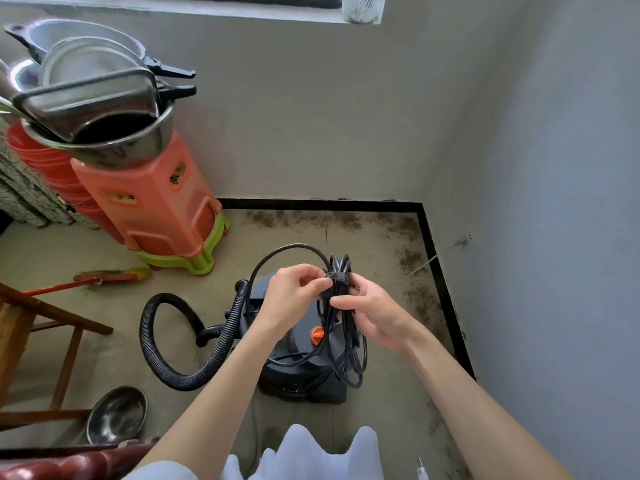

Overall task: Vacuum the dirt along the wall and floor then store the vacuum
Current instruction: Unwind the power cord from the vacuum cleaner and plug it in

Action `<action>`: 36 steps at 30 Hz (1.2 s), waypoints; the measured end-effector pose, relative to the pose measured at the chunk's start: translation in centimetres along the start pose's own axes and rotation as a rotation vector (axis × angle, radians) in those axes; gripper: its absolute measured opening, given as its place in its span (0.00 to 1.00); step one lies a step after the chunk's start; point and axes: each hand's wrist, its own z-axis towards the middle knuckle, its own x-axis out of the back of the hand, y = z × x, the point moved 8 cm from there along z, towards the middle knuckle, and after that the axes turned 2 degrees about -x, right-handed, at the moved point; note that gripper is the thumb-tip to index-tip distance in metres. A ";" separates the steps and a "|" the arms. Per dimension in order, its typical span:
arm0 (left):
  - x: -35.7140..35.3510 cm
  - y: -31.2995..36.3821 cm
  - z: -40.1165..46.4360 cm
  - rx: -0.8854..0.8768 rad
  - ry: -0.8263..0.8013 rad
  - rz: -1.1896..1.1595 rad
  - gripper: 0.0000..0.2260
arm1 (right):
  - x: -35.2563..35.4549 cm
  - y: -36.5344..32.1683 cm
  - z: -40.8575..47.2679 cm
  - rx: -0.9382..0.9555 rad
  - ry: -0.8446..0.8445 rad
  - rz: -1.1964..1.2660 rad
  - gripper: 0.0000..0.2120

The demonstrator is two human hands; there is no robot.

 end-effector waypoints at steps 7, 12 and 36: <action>0.3 1.9 0.1 -0.075 -0.022 0.272 0.05 | 0.3 -0.6 0.9 0.090 0.137 -0.315 0.18; -0.1 1.8 -0.7 0.079 -0.102 0.291 0.11 | 1.3 -1.8 1.9 0.137 0.310 -0.822 0.28; -2.0 -2.1 -0.2 0.434 0.015 -0.354 0.07 | 1.2 -1.8 0.8 0.134 0.108 -0.578 0.24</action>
